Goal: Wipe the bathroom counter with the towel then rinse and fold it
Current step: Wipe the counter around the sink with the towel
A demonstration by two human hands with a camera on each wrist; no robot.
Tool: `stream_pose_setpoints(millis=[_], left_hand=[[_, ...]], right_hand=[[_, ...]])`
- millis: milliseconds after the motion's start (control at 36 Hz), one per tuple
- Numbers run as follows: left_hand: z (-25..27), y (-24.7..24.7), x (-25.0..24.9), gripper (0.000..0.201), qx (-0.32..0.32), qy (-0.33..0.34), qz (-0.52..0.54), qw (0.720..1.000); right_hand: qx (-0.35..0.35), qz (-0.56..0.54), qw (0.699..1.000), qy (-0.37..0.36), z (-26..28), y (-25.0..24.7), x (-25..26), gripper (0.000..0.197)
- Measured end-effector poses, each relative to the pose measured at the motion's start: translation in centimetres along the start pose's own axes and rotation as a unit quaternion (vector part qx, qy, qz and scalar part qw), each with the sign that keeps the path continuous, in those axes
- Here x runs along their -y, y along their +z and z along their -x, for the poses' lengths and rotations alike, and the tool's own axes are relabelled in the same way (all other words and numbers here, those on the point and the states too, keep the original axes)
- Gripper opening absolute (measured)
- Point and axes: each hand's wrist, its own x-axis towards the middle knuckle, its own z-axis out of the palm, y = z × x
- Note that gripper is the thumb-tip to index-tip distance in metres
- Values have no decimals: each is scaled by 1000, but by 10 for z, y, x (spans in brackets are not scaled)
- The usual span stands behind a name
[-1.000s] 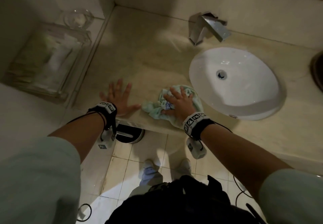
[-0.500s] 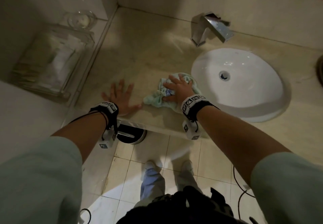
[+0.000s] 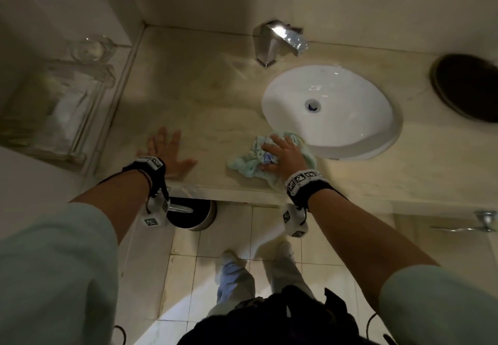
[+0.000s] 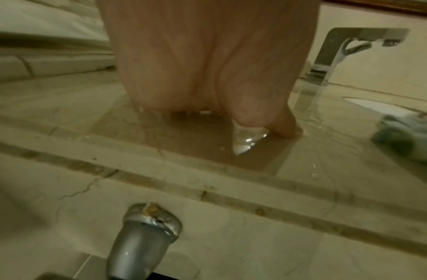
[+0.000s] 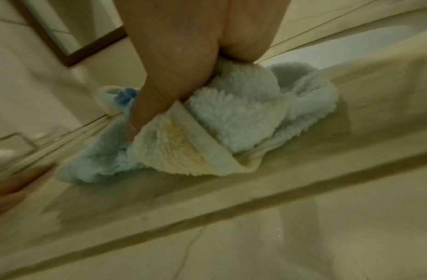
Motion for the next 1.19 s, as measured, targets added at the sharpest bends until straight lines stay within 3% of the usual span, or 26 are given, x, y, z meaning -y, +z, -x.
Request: stream_pose_setpoints(millis=[139,278,389,583,917,1194], left_hand=[[-7,10,-12,86,-31,-10,64,997],[-13,21,-28,93,-19,-22,42,999],[-6,22,-43,100,-21,-9,35,999],[14,18,-75,91,-35,-9,43,998],[22,34,-123,93,-16,10,36,999],[43,42,-93,97,-13,-11,32,999]], right_hand=[[-31,-40,996,70,38,-11,-49,64],[-104,-26,987,121,75,-24,-86,73],[-108,-16,976,187,96,-34,-114,84],[-70,-43,966,244,102,-48,-163,71],[-53,-22,964,261,99,-53,-158,70],[-62,41,949,307,90,-44,-131,60]])
